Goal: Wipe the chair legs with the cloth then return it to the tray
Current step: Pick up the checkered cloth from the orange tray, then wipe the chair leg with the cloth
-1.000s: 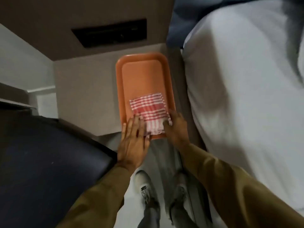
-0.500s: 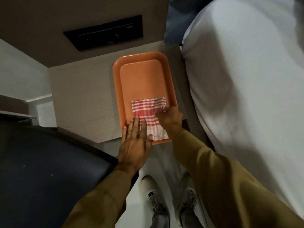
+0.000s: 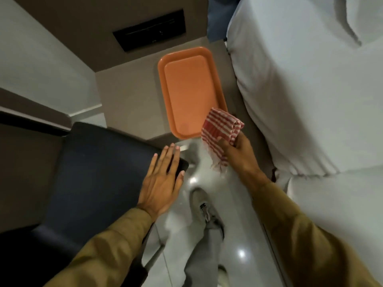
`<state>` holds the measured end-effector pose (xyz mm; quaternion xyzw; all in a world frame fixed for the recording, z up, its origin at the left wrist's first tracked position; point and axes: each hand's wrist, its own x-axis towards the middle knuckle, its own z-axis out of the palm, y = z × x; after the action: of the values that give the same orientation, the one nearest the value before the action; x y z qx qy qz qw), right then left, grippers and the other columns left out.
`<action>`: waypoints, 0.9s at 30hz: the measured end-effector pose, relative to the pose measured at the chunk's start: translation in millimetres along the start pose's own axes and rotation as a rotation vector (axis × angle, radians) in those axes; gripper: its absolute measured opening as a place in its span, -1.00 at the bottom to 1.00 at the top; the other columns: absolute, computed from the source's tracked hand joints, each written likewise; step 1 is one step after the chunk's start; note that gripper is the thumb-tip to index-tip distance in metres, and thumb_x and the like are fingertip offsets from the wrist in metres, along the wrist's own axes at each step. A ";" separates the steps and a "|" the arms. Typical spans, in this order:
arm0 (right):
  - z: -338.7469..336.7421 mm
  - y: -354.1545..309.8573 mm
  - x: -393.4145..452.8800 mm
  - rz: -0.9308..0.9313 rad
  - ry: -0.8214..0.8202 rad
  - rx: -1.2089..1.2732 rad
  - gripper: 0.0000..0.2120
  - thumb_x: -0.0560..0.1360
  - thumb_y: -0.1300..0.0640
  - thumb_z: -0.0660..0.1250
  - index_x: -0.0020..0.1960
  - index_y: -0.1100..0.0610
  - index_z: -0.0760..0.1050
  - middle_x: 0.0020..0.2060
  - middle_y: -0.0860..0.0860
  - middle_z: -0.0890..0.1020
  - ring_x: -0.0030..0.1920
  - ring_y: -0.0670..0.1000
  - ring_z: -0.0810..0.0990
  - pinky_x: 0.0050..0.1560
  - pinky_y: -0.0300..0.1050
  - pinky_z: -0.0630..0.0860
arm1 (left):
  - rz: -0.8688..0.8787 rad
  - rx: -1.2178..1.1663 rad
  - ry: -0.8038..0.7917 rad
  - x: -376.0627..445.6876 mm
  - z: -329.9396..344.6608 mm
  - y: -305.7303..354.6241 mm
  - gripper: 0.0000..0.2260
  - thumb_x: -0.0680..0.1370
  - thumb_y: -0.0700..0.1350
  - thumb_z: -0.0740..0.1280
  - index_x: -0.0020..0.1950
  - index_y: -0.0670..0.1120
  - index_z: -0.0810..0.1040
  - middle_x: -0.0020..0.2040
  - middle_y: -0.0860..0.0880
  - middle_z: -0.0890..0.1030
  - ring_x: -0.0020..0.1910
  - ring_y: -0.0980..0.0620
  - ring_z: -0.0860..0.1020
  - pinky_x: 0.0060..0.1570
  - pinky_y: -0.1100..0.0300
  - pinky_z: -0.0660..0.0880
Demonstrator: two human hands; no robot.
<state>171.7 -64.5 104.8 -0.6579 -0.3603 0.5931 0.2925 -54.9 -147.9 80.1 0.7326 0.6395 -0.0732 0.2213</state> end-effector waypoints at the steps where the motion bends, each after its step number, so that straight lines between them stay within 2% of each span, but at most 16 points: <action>1: -0.7 9.2 -18.2 -0.006 0.011 0.014 -0.55 0.64 0.16 0.39 0.52 0.07 0.44 0.35 0.06 0.67 0.36 0.09 0.67 0.40 0.20 0.61 | 0.010 0.038 -0.002 -15.4 2.4 -1.2 -0.35 0.74 0.15 -0.15 0.79 -0.09 -0.09 0.82 -0.07 0.00 0.81 -0.05 0.00 0.80 -0.03 -0.11; 6: 2.8 54.2 -113.5 0.009 0.045 0.050 -0.63 0.68 0.19 0.34 0.48 0.13 0.49 0.32 0.07 0.68 0.32 0.10 0.66 0.39 0.16 0.61 | 0.041 0.167 0.002 -83.7 7.6 -8.8 -0.38 0.80 0.08 0.03 0.80 -0.12 -0.09 0.81 -0.11 0.03 0.81 -0.10 0.02 0.80 -0.10 -0.03; 10: 18.4 104.7 -173.4 0.060 0.085 0.095 -0.65 0.72 0.16 0.28 0.48 0.17 0.51 0.34 0.10 0.68 0.33 0.14 0.66 0.43 0.18 0.58 | 0.099 0.269 -0.047 -131.6 19.0 -24.4 -0.37 0.79 0.11 -0.01 0.80 -0.13 -0.10 0.81 -0.13 0.02 0.81 -0.13 0.04 0.80 -0.15 0.02; 13: 34.7 148.1 -213.9 0.135 0.155 0.201 -0.68 0.71 0.16 0.29 0.43 0.18 0.56 0.31 0.11 0.70 0.32 0.13 0.68 0.45 0.20 0.57 | 0.188 0.380 -0.131 -163.8 26.0 -40.2 -0.31 0.73 0.19 -0.16 0.79 -0.13 -0.11 0.82 -0.13 -0.01 0.81 -0.13 0.03 0.80 -0.14 0.00; 16: 59.8 196.0 -248.3 0.179 0.178 0.211 -0.65 0.71 0.13 0.28 0.48 0.15 0.54 0.34 0.05 0.68 0.35 0.09 0.66 0.45 0.08 0.57 | 0.245 0.431 -0.163 -177.6 33.7 -60.5 -0.27 0.69 0.22 -0.20 0.79 -0.14 -0.09 0.81 -0.15 -0.01 0.81 -0.16 0.04 0.79 -0.16 0.01; 19: 97.5 261.8 -276.6 0.231 0.239 0.179 -0.63 0.72 0.13 0.26 0.51 0.14 0.51 0.21 -0.06 0.66 0.22 -0.01 0.67 0.31 -0.15 0.60 | 0.311 0.462 -0.122 -175.7 55.8 -79.0 -0.29 0.72 0.20 -0.11 0.79 -0.15 -0.08 0.81 -0.17 -0.04 0.80 -0.18 0.02 0.78 -0.21 0.02; 21: 129.5 305.0 -291.2 0.299 0.290 0.152 -0.65 0.72 0.12 0.26 0.48 0.11 0.53 0.10 -0.09 0.68 0.01 -0.12 0.67 0.07 -0.39 0.58 | 0.346 0.470 -0.058 -168.5 71.5 -88.4 -0.29 0.74 0.20 -0.04 0.80 -0.14 -0.10 0.82 -0.17 -0.08 0.80 -0.19 -0.02 0.78 -0.23 0.00; 22: 148.2 326.3 -298.1 0.339 0.321 0.149 -0.67 0.73 0.11 0.25 0.47 0.09 0.54 0.05 -0.08 0.68 -0.08 -0.14 0.65 -0.04 -0.41 0.57 | 0.350 0.472 -0.026 -165.0 80.8 -93.4 -0.28 0.75 0.20 -0.02 0.80 -0.14 -0.12 0.82 -0.17 -0.10 0.81 -0.19 -0.03 0.78 -0.24 -0.01; 24: 185.5 360.0 -310.0 0.409 0.397 0.182 -0.69 0.74 0.11 0.24 0.44 0.11 0.55 -0.03 0.00 0.69 -0.19 -0.11 0.63 -0.13 -0.23 0.60 | 0.350 0.460 0.042 -160.5 98.9 -102.9 -0.27 0.75 0.21 0.01 0.79 -0.16 -0.14 0.81 -0.20 -0.11 0.81 -0.21 -0.04 0.78 -0.25 -0.02; 26: 218.7 381.2 -320.5 0.460 0.476 0.220 -0.69 0.74 0.17 0.23 0.43 0.17 0.55 0.02 0.04 0.69 -0.11 -0.02 0.63 -0.05 -0.09 0.57 | 0.356 0.428 0.100 -161.0 115.6 -107.7 -0.27 0.77 0.20 0.03 0.78 -0.19 -0.14 0.80 -0.24 -0.09 0.80 -0.23 -0.04 0.78 -0.25 -0.03; 27: 234.3 388.0 -324.7 0.484 0.500 0.229 -0.68 0.74 0.19 0.22 0.45 0.19 0.54 0.06 0.06 0.69 -0.04 0.01 0.63 0.00 -0.12 0.57 | 0.358 0.413 0.113 -162.0 124.2 -109.9 -0.27 0.78 0.20 0.03 0.78 -0.20 -0.15 0.80 -0.25 -0.09 0.80 -0.23 -0.04 0.78 -0.25 -0.03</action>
<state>-23.1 -561.9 -54.8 -0.8119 -0.0428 0.5023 0.2944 -167.4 -337.2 7.3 0.8663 0.4830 -0.1206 0.0407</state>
